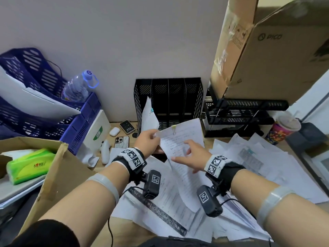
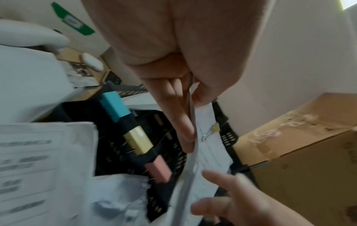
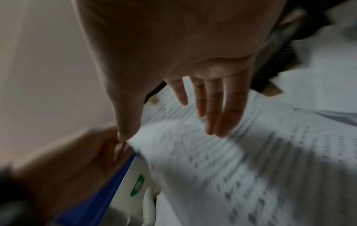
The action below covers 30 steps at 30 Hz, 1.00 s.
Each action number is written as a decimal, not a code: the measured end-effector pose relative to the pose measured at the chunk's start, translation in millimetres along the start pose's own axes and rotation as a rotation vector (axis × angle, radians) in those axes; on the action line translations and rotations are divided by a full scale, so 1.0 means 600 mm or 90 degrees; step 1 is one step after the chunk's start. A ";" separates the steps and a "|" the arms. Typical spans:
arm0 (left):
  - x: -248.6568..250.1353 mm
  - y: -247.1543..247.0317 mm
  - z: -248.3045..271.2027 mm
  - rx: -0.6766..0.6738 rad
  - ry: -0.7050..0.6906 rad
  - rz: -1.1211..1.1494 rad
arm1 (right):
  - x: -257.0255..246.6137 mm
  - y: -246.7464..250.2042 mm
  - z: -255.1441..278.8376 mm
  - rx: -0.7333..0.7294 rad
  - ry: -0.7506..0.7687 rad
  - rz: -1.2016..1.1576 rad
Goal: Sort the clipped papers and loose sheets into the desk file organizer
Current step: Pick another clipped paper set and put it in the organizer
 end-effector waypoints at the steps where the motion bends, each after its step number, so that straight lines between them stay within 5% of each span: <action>1: 0.020 0.003 0.000 0.006 -0.023 0.006 | -0.022 -0.003 0.001 -0.013 0.007 0.051; 5: 0.089 0.009 0.002 -0.020 -0.085 0.063 | -0.078 0.013 -0.015 0.068 -0.002 0.222; 10: 0.119 0.026 0.011 -0.097 -0.128 0.112 | -0.129 0.063 -0.025 0.136 0.024 0.234; 16: 0.051 0.064 -0.041 -0.017 -0.102 -0.138 | -0.153 0.120 -0.034 0.196 0.121 0.010; 21: -0.007 0.045 -0.089 -0.060 -0.077 -0.397 | -0.171 0.130 -0.053 0.157 0.167 -0.044; 26: -0.030 0.032 -0.129 -0.060 -0.019 -0.474 | -0.182 0.123 -0.100 0.107 0.170 -0.023; 30: -0.039 0.044 -0.151 0.029 0.008 -0.420 | -0.193 0.128 -0.149 0.133 0.161 -0.033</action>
Point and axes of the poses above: each hand's wrist, its own z-axis away from the middle knuckle, its own y-axis out of the back of the hand, x = y × z, the point moved 5 cm from there along -z, towards the middle knuckle, and after that the axes turned 1 degree about -x, right-handed, at the moved point
